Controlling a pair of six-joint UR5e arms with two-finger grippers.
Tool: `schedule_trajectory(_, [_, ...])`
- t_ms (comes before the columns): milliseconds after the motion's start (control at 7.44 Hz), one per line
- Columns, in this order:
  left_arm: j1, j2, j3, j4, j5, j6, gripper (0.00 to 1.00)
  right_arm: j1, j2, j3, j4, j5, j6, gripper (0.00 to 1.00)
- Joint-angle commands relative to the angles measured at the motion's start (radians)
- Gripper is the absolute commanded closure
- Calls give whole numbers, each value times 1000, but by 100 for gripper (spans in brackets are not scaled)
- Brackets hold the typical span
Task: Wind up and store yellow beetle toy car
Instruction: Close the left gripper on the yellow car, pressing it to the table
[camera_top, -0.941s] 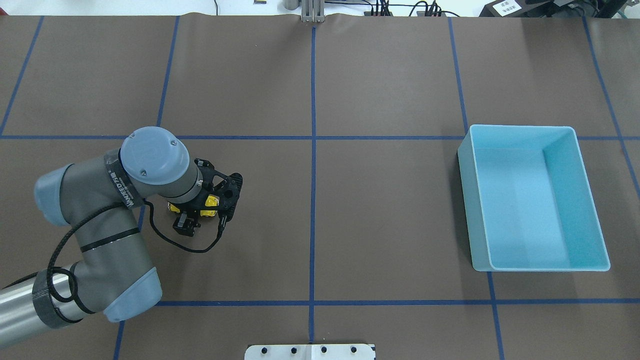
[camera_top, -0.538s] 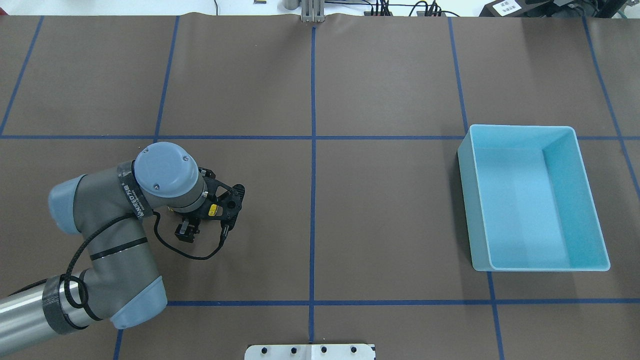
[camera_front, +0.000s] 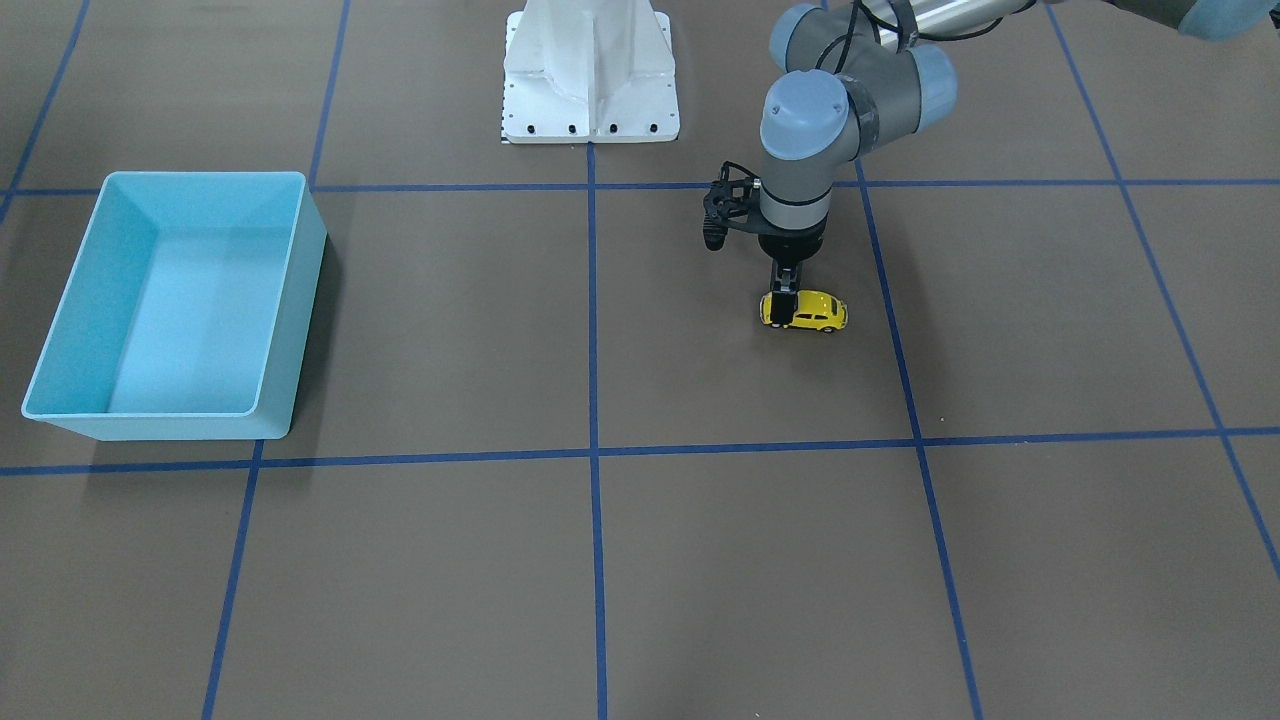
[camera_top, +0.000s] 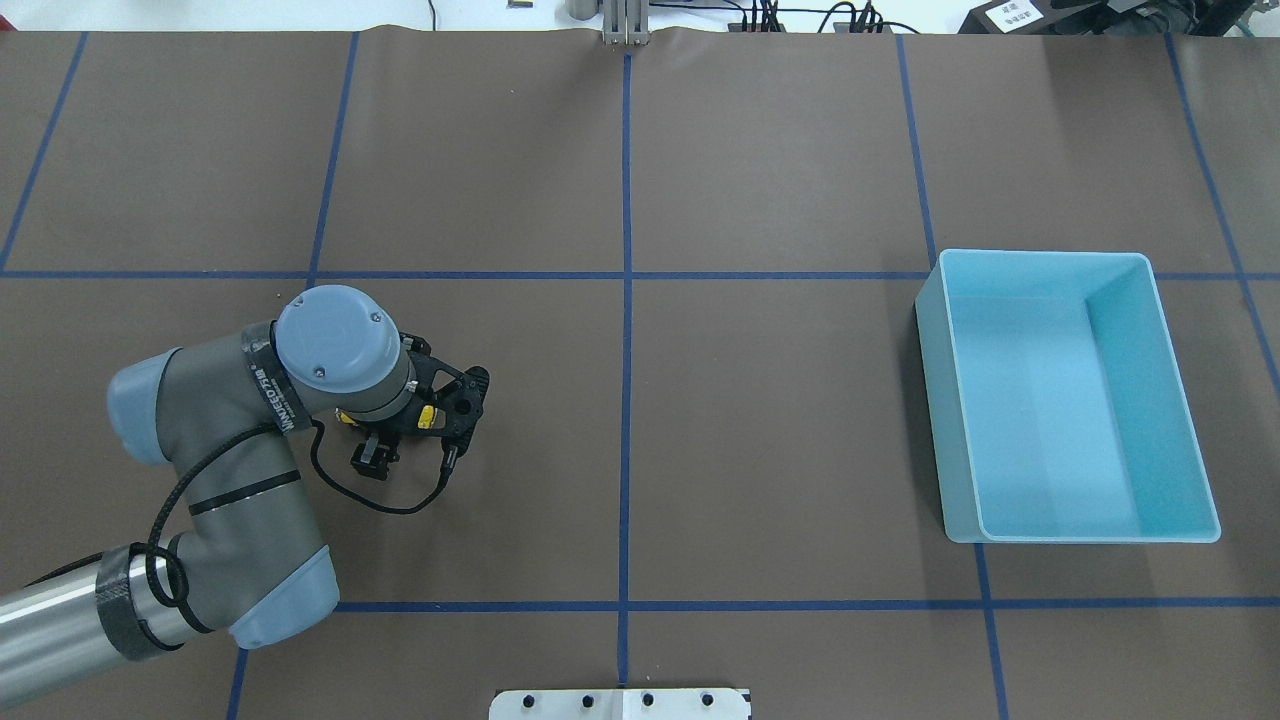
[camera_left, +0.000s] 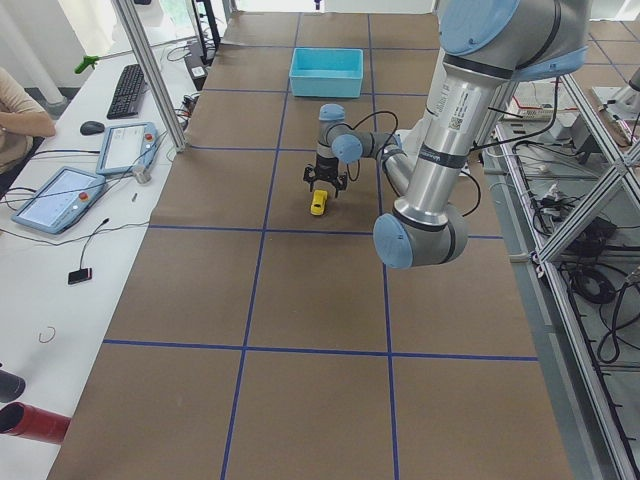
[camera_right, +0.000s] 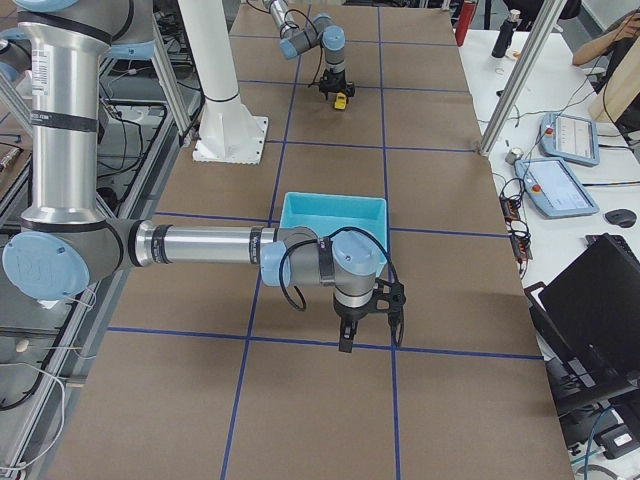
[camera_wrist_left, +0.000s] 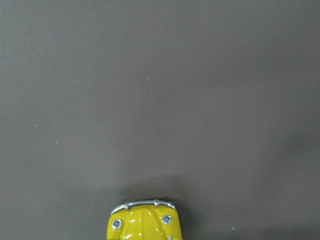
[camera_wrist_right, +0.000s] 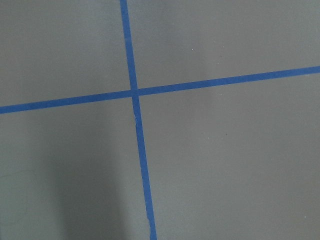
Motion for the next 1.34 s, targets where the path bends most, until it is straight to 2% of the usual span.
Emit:
schedule_trajectory(0, [-17, -6, 16, -12, 9, -5, 0, 0, 0, 0, 0, 0, -1, 1])
schedule_trajectory(538, [-23, -24, 56, -43, -3, -41, 0, 0, 2, 0, 0, 0, -2, 1])
schedule_trajectory(672, [-23, -24, 59, -41, -52, -48, 0, 0, 2, 0, 0, 0, -2, 1])
schedule_trajectory(1210, [-21, -23, 59, -35, -46, 18, 0, 0, 0, 0, -3, 0, -2, 1])
